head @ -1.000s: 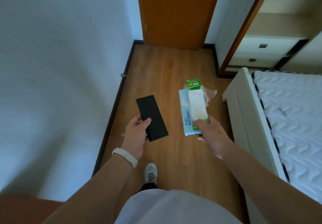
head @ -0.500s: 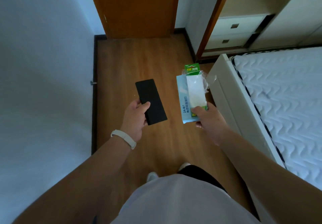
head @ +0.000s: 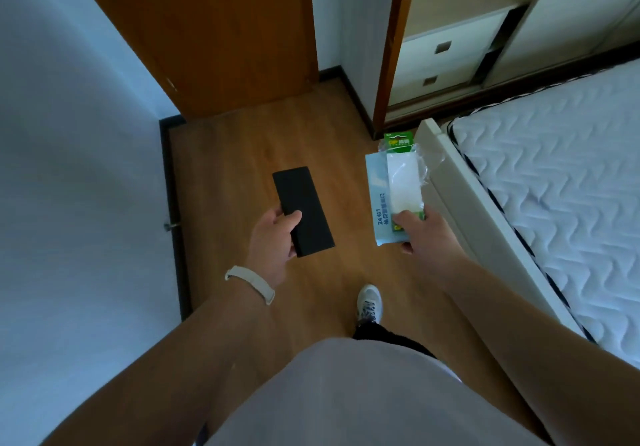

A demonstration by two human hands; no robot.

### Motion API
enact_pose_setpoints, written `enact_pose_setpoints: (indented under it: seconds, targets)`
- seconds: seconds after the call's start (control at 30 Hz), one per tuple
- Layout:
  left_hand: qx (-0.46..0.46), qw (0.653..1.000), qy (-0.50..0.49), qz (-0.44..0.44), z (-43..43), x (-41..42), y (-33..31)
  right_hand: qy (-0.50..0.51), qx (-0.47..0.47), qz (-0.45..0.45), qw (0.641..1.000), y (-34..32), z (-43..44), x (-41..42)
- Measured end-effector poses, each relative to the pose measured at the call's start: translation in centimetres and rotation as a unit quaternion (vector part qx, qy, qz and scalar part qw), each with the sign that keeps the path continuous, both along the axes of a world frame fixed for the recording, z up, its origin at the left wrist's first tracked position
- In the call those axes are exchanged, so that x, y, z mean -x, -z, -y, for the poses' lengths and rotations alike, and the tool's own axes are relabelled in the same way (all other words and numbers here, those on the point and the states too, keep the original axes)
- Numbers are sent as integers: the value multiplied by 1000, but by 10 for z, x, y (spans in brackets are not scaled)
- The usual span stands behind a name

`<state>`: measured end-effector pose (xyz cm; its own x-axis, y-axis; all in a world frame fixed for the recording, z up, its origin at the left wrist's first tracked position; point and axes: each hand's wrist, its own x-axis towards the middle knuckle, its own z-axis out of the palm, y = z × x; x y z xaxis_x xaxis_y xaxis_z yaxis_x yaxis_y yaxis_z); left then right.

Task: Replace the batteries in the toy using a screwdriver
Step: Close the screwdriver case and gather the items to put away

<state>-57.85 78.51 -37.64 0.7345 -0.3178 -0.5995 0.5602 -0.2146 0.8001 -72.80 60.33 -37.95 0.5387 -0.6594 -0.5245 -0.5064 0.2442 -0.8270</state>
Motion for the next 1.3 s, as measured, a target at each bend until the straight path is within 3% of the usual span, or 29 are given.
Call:
enact_pose_setpoints:
  seconds: [0.27, 0.5, 1.07, 1.3]
  targets:
    - [37, 998, 33, 42, 140, -62, -33, -2, 23, 36, 999, -25, 134, -67]
    - [61, 995, 65, 42, 221, -110, -46, 13, 15, 46, 999, -30, 202, -108]
    - [72, 978, 197, -2, 402, -328, -14, 147, 32, -44, 988, -26, 351, -285]
    - [85, 958, 274, 6, 467, -406, -18, 243, 19, 31, 969, -33, 399, -353]
